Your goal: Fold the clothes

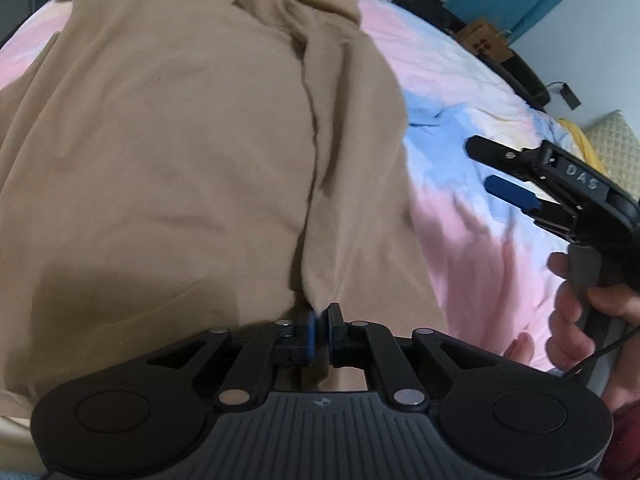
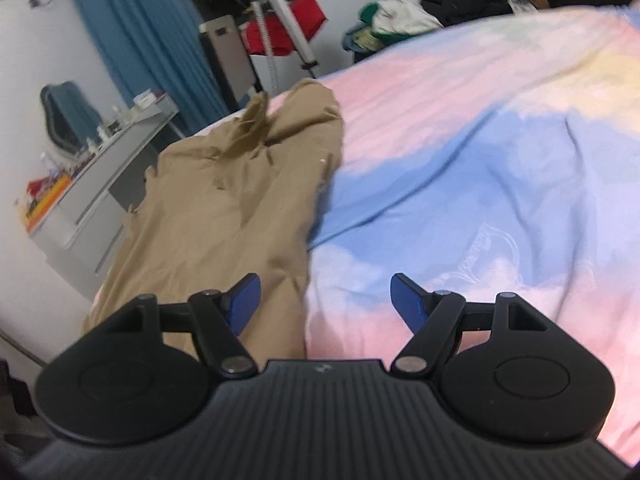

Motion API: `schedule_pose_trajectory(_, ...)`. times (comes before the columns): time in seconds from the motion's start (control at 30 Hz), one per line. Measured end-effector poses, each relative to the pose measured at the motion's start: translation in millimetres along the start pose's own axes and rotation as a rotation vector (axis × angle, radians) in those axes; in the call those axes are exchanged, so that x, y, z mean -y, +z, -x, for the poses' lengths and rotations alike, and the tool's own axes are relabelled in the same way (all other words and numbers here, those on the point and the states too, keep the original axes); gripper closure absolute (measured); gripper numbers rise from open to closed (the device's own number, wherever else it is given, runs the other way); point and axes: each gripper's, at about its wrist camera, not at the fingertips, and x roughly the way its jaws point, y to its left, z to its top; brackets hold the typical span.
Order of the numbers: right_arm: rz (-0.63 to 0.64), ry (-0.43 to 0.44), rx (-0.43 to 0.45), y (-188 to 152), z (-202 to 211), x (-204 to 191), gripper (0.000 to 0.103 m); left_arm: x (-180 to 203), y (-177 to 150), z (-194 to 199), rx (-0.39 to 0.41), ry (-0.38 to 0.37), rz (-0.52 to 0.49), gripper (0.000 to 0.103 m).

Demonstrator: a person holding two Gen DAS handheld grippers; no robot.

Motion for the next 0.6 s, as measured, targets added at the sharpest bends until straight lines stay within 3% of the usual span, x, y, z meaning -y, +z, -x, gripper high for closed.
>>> schedule_pose_trajectory(0.13, 0.051, -0.005, -0.013, 15, -12, -29, 0.029, 6, 2, 25, 0.066, -0.006, -0.067, 0.073)
schedule_pose_trajectory(0.2, 0.032, 0.021, -0.004, 30, -20, -43, 0.03, 12, 11, 44, 0.136, 0.025, -0.134, 0.06)
schedule_pose_trajectory(0.3, 0.004, 0.027, 0.002, 40, -40, -54, 0.03, 17, 39, 60, 0.218, 0.108, -0.207, 0.056)
schedule_pose_trajectory(0.4, -0.008, 0.01, -0.034, 32, -71, -54, 0.03, 20, 82, 62, 0.294, 0.197, -0.241, 0.056)
schedule_pose_trajectory(0.47, 0.008, 0.022, -0.083, 24, -86, -51, 0.031, 16, 119, 54, 0.318, 0.217, -0.252, 0.055)
schedule_pose_trajectory(0.5, 0.023, 0.021, -0.107, 20, -94, -51, 0.037, 14, 138, 49, 0.327, 0.222, -0.256, 0.054)
schedule_pose_trajectory(0.53, 0.077, -0.016, -0.132, 14, -99, -55, 0.05, 11, 158, 41, 0.321, 0.223, -0.267, 0.054)
schedule_pose_trajectory(0.6, 0.16, -0.061, -0.174, 5, -110, -60, 0.059, 3, 194, 21, 0.293, 0.222, -0.289, 0.057)
